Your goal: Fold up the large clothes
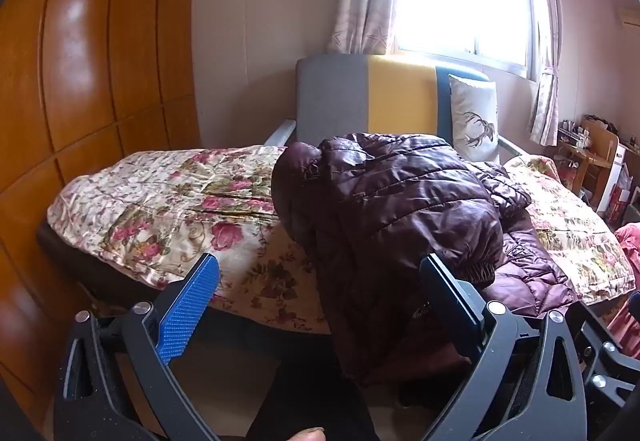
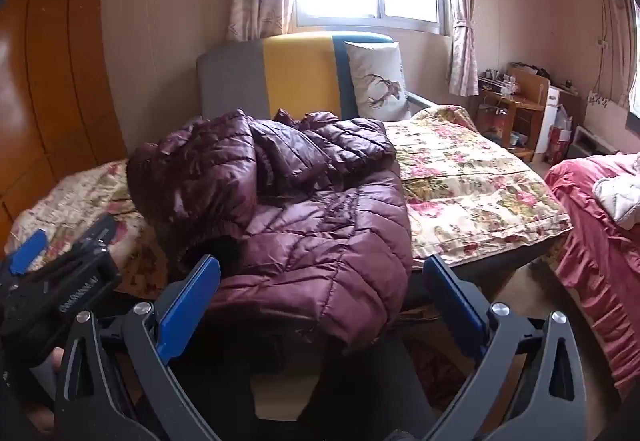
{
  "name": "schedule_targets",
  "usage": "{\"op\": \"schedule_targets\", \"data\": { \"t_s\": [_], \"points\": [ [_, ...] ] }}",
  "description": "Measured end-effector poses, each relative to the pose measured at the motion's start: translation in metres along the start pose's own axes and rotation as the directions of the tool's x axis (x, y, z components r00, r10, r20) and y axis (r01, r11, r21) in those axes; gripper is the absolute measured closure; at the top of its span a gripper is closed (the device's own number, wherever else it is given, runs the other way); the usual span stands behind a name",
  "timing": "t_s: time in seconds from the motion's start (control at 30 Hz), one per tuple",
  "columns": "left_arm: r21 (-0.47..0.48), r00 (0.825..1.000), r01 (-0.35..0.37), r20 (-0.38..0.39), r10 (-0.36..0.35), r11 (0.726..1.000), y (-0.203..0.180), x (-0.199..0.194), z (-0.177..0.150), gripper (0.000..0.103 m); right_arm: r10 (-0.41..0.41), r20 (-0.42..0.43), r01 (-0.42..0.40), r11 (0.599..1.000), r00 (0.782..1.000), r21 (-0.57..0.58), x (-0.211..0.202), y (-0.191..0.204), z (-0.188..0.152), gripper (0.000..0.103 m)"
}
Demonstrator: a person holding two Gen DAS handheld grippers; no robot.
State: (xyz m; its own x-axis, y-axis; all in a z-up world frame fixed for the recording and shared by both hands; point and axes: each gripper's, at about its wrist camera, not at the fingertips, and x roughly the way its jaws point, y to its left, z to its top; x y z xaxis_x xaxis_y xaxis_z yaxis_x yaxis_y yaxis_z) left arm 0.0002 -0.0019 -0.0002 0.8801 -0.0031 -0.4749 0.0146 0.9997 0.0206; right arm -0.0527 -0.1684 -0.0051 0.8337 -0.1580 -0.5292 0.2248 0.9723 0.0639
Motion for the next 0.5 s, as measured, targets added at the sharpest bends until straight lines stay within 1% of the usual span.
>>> {"op": "schedule_targets", "data": {
  "t_s": [0.03,0.1,0.13,0.17,0.27,0.3,0.33,0.5],
  "points": [
    [0.006,1.0,0.004,-0.001,-0.004,1.0,-0.001,0.0,0.0,0.004,0.005,0.002,-0.005,1.0,1.0,-0.007,0.0,0.003,0.0,0.002],
    [0.016,1.0,0.011,-0.008,-0.011,1.0,-0.002,0.002,0.001,0.004,0.014,-0.002,-0.014,1.0,1.0,0.027,-0.001,-0.005,-0.003,0.002],
    [-0.015,1.0,0.006,0.0,-0.006,1.0,0.003,0.002,0.0,0.004,0.015,-0.003,-0.015,1.0,1.0,0.021,-0.002,-0.006,-0.004,0.002],
    [-0.018,1.0,0.007,-0.004,-0.007,1.0,0.005,0.003,0.0,0.004,0.001,-0.024,-0.001,1.0,1.0,0.001,0.002,-0.001,-0.002,0.002],
    [-0.029,1.0,0.008,-0.019,-0.009,1.0,0.011,0.008,0.002,0.004,-0.017,-0.047,0.016,1.0,0.999,-0.021,0.011,0.004,0.004,0.002],
    [-0.029,1.0,-0.006,-0.008,0.006,1.0,0.008,0.005,-0.001,0.004,-0.02,-0.043,0.019,1.0,0.999,-0.019,0.011,0.004,0.002,0.002],
    [-0.024,1.0,-0.012,-0.015,0.011,1.0,0.004,0.007,-0.001,0.004,-0.02,-0.048,0.019,1.0,0.999,-0.015,0.013,0.003,0.002,0.002],
    [-0.007,1.0,-0.018,-0.022,0.017,1.0,0.001,0.008,-0.002,0.004,-0.021,-0.046,0.019,0.999,0.999,-0.029,0.017,0.006,0.006,0.002]
  ]
}}
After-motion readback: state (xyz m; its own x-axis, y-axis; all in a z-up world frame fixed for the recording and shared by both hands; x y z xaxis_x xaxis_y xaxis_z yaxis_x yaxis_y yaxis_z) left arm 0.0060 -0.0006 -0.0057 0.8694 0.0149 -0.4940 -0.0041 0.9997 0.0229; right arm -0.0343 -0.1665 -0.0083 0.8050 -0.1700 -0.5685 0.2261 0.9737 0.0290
